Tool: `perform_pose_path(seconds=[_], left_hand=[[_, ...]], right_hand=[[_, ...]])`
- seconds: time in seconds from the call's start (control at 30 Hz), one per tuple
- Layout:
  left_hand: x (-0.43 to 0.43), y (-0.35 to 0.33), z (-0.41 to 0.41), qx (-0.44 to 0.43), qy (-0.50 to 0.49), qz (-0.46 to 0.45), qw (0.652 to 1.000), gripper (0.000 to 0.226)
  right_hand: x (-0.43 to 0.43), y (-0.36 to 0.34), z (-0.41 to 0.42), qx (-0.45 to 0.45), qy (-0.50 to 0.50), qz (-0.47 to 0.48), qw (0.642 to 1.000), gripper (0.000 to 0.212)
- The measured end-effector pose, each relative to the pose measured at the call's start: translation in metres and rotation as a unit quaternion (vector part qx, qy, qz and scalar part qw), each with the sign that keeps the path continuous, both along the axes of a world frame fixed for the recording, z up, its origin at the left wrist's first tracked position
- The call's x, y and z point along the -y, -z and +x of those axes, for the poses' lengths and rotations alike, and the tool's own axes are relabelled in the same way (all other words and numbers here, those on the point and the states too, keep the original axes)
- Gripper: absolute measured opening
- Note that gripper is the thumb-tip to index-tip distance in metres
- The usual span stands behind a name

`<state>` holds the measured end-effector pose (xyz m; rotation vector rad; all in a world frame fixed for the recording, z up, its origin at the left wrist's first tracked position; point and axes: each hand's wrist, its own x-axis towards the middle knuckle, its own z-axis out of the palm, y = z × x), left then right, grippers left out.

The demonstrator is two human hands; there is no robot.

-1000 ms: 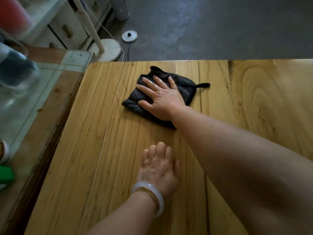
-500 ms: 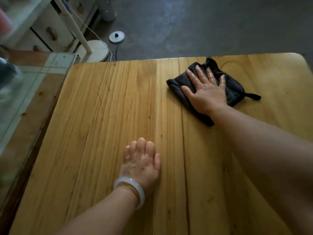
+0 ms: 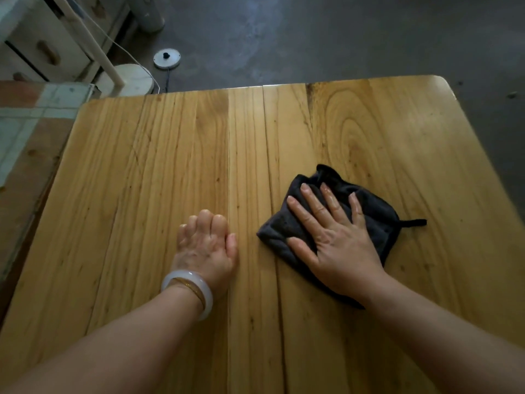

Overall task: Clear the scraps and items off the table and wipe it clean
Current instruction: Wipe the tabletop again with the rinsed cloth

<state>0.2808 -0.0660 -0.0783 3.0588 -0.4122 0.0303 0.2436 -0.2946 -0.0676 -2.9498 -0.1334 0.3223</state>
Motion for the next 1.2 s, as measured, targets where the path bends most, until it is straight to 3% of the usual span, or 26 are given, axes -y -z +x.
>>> perform_pose_path(seconds=[0.2, 0.47, 0.8, 1.2], left_hand=[[-0.001, 0.002, 0.003, -0.011, 0.006, -0.017, 1.000, 0.026], [-0.002, 0.004, 0.004, 0.002, 0.004, -0.024, 1.000, 0.019], [-0.003, 0.005, 0.004, 0.028, 0.006, -0.015, 0.999, 0.018], [0.001, 0.003, 0.004, 0.005, -0.010, 0.001, 1.000, 0.014]], right_hand=[[-0.025, 0.002, -0.058, 0.014, -0.094, 0.025, 0.995, 0.067], [-0.020, -0.001, -0.032, 0.010, -0.151, 0.028, 0.988, 0.067], [-0.021, 0.000, 0.052, 0.017, -0.118, 0.015, 0.993, 0.069], [-0.030, 0.010, 0.149, 0.036, -0.001, -0.008, 0.999, 0.067]])
